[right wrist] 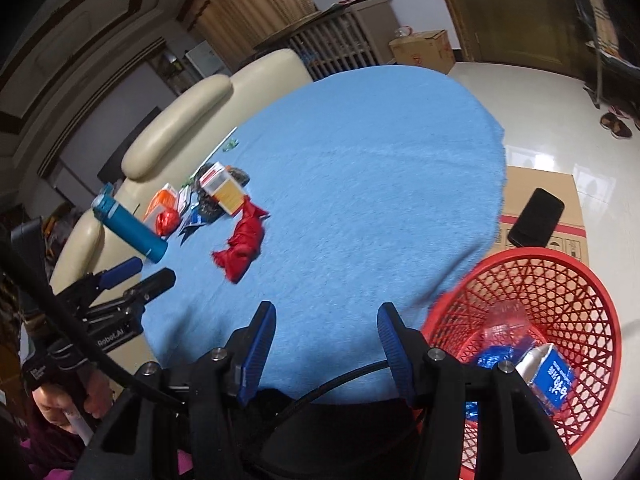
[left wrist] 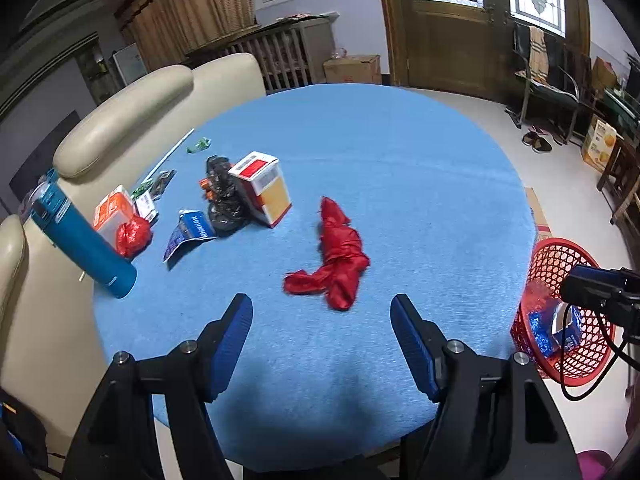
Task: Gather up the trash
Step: 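Move both grippers back over the table toward the red ribbon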
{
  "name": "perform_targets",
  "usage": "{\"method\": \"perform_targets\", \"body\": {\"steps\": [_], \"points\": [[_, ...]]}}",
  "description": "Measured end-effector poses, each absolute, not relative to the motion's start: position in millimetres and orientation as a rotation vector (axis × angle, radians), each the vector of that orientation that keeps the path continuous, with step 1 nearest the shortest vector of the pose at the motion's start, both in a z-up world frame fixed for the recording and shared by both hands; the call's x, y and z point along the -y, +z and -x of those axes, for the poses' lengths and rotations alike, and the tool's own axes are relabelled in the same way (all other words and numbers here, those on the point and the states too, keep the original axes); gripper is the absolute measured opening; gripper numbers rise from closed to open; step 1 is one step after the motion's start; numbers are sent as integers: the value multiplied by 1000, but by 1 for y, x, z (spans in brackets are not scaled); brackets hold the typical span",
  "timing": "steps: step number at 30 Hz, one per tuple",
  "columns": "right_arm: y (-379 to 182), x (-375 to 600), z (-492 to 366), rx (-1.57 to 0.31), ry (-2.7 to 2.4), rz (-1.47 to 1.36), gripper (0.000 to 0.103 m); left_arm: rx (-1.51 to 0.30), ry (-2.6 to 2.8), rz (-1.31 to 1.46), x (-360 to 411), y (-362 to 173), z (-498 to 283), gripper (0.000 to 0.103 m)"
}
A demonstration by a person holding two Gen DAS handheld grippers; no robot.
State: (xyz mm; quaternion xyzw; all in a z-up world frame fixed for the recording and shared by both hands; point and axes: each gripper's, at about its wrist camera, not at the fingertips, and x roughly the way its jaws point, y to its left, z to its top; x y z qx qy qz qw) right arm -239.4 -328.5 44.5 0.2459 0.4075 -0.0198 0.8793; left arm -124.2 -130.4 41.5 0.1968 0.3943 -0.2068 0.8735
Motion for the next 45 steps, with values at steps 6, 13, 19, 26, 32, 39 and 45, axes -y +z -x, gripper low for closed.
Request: {"method": "perform_targets", "body": {"steps": [6,13,19,26,32,39,45], "points": [[45,312,227,-869,-21,-470,57,-850,-419,-382,115,35,116,72],[43,294,213,-896,-3,-405,57,-889,-362,-347,87,21,102,72],[37,284,200,-923,8,-385,57,-924,-266,-307,47,9,85,72],[27,272,185,-945,31,-373,57,-957,-158,-244,-1,-1,64,72],[18,262,173,-963,44,-354,57,-955,-109,-220,-20,-5,55,73],[21,256,159,-946,45,-319,57,-949,-93,-235,-21,-9,50,73],[33,246,139,-912,61,-273,57,-926,-88,-258,-18,-7,49,73]]}}
